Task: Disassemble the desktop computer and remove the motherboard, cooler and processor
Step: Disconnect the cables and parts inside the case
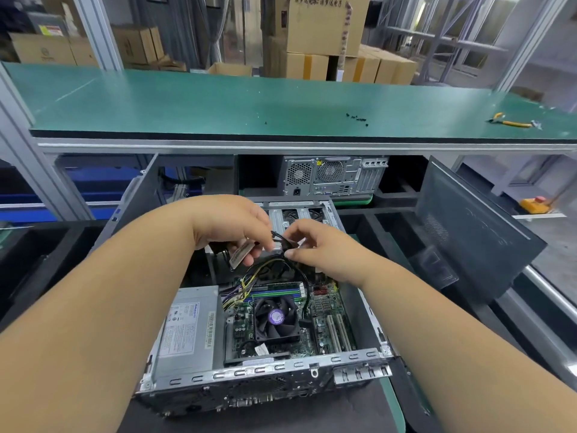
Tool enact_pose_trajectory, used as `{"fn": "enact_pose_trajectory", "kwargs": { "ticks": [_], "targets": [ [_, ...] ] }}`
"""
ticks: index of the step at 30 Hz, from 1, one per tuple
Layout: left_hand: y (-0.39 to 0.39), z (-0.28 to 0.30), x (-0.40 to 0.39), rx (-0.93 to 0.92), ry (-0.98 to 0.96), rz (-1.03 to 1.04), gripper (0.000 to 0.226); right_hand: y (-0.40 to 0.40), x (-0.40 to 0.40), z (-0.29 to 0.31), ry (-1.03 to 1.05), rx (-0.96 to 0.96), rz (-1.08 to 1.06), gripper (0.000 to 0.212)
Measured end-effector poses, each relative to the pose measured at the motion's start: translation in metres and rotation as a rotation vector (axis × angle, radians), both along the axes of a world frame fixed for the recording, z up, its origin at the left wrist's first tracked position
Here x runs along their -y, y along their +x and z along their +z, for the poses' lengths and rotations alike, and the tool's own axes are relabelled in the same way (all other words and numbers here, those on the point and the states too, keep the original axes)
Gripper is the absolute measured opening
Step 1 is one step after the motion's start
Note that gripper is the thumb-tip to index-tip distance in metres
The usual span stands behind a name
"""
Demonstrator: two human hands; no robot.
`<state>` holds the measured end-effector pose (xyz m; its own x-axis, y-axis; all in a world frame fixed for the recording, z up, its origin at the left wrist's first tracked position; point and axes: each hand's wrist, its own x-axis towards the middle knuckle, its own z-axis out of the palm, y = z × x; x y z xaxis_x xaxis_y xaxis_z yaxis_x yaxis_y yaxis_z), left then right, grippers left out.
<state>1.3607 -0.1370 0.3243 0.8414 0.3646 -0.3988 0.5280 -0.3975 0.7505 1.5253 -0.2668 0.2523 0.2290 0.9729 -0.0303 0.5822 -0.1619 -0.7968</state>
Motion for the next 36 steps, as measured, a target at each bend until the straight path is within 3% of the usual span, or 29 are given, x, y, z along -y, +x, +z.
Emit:
{"fn": "enact_pose_trajectory", "kwargs": {
  "ticks": [10, 13, 15, 17, 21, 29, 36],
  "targets": [
    [0.012, -0.009, 0.009, 0.304, -0.172, 0.072, 0.024, 0.014, 0.004, 0.011, 0.036, -0.124, -0.108, 0.021],
    [0.021, -0.022, 0.009, 0.353, -0.337, 0.262, 0.042, 0.022, 0.009, 0.006, 0.057, -0.094, -0.183, 0.020],
    [0.028, -0.036, 0.010, 0.421, -0.458, 0.431, 0.044, 0.027, 0.013, 0.005, 0.123, -0.191, -0.270, 0.022],
    [0.035, -0.058, 0.015, 0.350, -0.406, 0.503, 0.035, 0.035, 0.018, 0.006, 0.168, -0.252, -0.357, 0.023],
    [0.045, -0.099, 0.036, 0.101, -0.367, 0.345, 0.035, 0.047, 0.027, 0.004, 0.160, -0.184, -0.407, 0.024],
    [0.068, -0.105, 0.052, 0.111, -0.507, 0.226, 0.090, 0.069, 0.047, -0.003, 0.261, -0.332, -0.640, 0.027],
    [0.094, -0.097, 0.050, 0.336, -0.445, 0.464, 0.061, 0.120, 0.088, -0.002, 0.526, -0.569, -1.023, 0.024]
  ]
}}
